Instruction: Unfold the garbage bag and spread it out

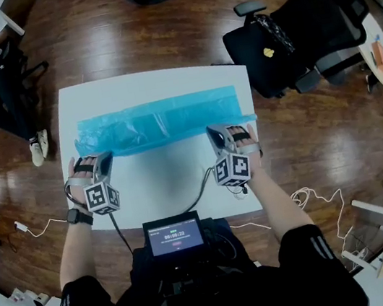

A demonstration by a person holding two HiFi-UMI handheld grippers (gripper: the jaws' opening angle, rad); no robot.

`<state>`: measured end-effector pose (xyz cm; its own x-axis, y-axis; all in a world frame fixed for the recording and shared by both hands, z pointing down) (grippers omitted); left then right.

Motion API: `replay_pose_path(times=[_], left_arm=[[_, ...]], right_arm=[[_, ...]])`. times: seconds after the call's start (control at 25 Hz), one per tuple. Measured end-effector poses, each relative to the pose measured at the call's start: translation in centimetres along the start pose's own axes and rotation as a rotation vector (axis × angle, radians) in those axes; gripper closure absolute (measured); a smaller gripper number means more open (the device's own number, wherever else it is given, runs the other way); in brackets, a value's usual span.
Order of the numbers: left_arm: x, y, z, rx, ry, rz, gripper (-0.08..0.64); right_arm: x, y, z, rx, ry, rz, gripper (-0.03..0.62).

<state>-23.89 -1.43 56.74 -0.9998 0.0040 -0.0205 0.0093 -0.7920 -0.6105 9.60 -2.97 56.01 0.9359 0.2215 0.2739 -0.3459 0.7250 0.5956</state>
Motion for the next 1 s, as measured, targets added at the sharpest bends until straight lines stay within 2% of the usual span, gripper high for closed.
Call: replay_pose_path(times=[0.12,0.24,0.36,0.64,0.76,1.0], left_arm=[[-0.1,-1.1,-1.0,-0.01,0.003,-0.065,0.552],[0.1,-2.8,-1.4,0.001,0.004,-0.073,0.552],[0.5,-4.7,-1.3,0.037,0.002,-0.078,0.552],[0.4,-7.3,-1.9,0.133,-0.006,-0.174,0.552],[0.4,-8.3,-1.7,0.156,-0.001,-0.188,0.552],[0.2,-8.5,-1.4,0.154,0.004,-0.205,0.552]], right_arm=[[0.3,1.3,-0.4,0.019,0.007,0.013,0.563],[0.6,2.5,-0.8,0.005,0.009,0.042,0.56],[0.8,3.9,-1.2,-0.025,0.013,0.051,0.558],[1.9,6.3,-1.7,-0.084,0.049,0.071,0.555],[2.5,7.3,-1.6,-0.154,0.072,0.102,0.551],[3.6,6.1,-3.3,-0.342,0.015,0.293,0.465]])
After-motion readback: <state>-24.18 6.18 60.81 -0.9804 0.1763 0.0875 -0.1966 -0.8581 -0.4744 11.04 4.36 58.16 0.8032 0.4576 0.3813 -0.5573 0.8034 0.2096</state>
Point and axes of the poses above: the fingertips, and each gripper's own axes: z forward along the fingers, y to its left, x out of its underside, the point moved 6 cm from there along -z, backward along the fingers, and after that the axes turned 15 degrees about y, right-handed, at the moved point
